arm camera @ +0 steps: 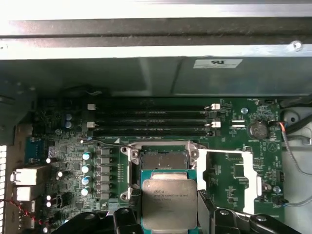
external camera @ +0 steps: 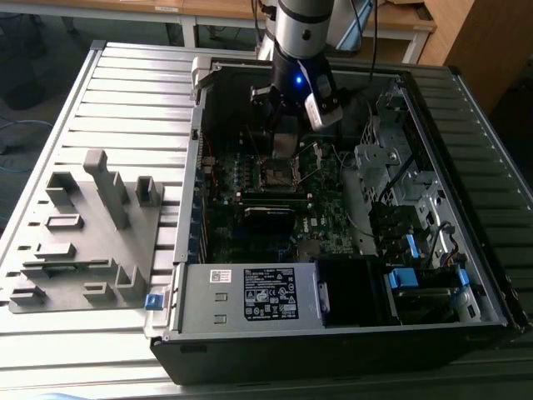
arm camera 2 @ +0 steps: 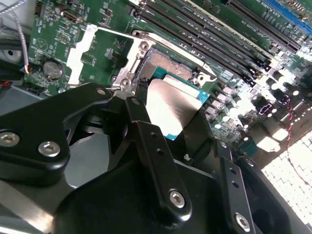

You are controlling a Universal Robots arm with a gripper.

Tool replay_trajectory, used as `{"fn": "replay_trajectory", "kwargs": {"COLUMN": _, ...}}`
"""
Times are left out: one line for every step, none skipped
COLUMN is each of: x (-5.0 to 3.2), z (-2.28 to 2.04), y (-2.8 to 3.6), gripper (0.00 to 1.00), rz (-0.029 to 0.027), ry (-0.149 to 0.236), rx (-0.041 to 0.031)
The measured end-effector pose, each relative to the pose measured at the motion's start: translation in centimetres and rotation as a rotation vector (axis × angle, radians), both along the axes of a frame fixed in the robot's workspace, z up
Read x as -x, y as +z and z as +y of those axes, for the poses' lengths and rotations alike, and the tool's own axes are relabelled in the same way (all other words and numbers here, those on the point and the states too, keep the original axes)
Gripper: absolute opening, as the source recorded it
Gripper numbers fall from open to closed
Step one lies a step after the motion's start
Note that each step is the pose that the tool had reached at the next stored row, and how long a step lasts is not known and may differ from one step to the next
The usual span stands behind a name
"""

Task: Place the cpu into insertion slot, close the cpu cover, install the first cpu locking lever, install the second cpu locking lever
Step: 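Place the cpu into insertion slot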

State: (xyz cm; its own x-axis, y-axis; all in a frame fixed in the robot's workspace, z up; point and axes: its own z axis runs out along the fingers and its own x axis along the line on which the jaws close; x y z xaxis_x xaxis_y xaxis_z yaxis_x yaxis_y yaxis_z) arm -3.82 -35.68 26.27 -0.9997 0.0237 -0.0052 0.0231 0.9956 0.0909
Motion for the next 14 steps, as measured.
{"fn": "replay_trajectory", "kwargs": {"x": 0.08, "z": 0.0, "y": -0.11, "gripper": 0.54, "rz": -0.0003, "ry": 0.0, "rx": 0.0001}}
{"fn": "replay_trajectory", "kwargs": {"x": 0.14, "z": 0.0, "y": -0.29, "gripper": 0.54, "rz": -0.001, "ry": 0.0, "rx": 0.0001}}
{"fn": "replay_trajectory", "kwargs": {"x": 0.18, "z": 0.0, "y": -0.47, "gripper": 0.54, "rz": -0.0014, "ry": 0.0, "rx": 0.0001}}
{"fn": "replay_trajectory", "kwargs": {"x": 0.2, "z": 0.0, "y": -0.65, "gripper": 0.54, "rz": -0.002, "ry": 0.0, "rx": 0.0001}}
{"fn": "replay_trajectory", "kwargs": {"x": 0.22, "z": 0.0, "y": -0.84, "gripper": 0.54, "rz": -0.0025, "ry": 0.0, "rx": 0.0}}
{"fn": "replay_trajectory", "kwargs": {"x": 0.24, "z": 0.0, "y": -1.03, "gripper": 0.54, "rz": -0.003, "ry": 0.0, "rx": -0.0001}}
{"fn": "replay_trajectory", "kwargs": {"x": 0.26, "z": 0.0, "y": -1.21, "gripper": 0.54, "rz": -0.0034, "ry": 0.0, "rx": 0.0}}
{"fn": "replay_trajectory", "kwargs": {"x": 0.28, "z": 0.0, "y": -1.38, "gripper": 0.54, "rz": -0.0038, "ry": 0.0, "rx": 0.0001}}
{"fn": "replay_trajectory", "kwargs": {"x": 0.29, "z": 0.0, "y": -1.57, "gripper": 0.54, "rz": -0.0042, "ry": 0.0, "rx": 0.0001}}
{"fn": "replay_trajectory", "kwargs": {"x": 0.3, "z": 0.0, "y": -1.75, "gripper": 0.54, "rz": -0.0045, "ry": 0.0, "rx": 0.0001}}
{"fn": "replay_trajectory", "kwargs": {"x": 0.3, "z": 0.0, "y": -1.88, "gripper": 0.54, "rz": -0.0046, "ry": 0.0, "rx": 0.0001}}
{"fn": "replay_trajectory", "kwargs": {"x": 0.3, "z": 0.0, "y": -1.98, "gripper": 0.54, "rz": -0.0048, "ry": 0.0, "rx": 0.0}}
{"fn": "replay_trajectory", "kwargs": {"x": 0.3, "z": 0.02, "y": -2.04, "gripper": 0.54, "rz": -0.0047, "ry": 0.0, "rx": 0.0001}}
{"fn": "replay_trajectory", "kwargs": {"x": 0.31, "z": 0.07, "y": -2.09, "gripper": 0.54, "rz": -0.0047, "ry": 0.0, "rx": 0.0002}}
